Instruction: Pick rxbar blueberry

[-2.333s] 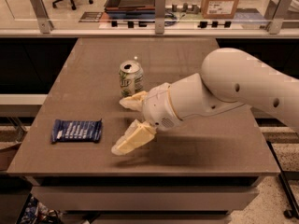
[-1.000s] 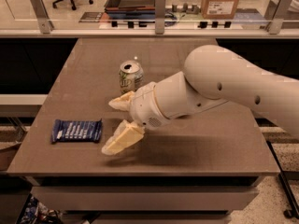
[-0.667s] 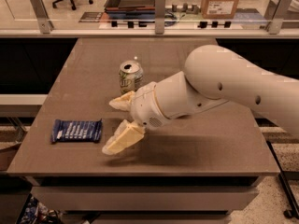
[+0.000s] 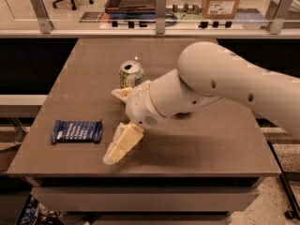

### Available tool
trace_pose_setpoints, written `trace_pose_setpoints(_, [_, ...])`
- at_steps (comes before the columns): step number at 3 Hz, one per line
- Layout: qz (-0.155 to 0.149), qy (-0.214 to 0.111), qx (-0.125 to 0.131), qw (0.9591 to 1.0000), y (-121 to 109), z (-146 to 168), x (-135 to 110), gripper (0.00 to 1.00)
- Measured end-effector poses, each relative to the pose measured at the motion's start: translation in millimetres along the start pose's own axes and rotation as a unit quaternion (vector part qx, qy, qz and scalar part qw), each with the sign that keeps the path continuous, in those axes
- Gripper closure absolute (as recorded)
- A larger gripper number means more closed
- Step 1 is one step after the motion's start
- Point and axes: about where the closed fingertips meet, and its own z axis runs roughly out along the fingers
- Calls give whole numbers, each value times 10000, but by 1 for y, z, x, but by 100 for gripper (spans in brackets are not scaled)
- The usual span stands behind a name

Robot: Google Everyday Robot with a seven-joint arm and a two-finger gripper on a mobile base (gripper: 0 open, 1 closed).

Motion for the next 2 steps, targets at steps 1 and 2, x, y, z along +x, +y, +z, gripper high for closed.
trace_pose_setpoints(1, [-1,0,0,10000,0,0,0,0])
trace_pose_setpoints(2, [-46,-35,-75,10000,-3,6,-4,0])
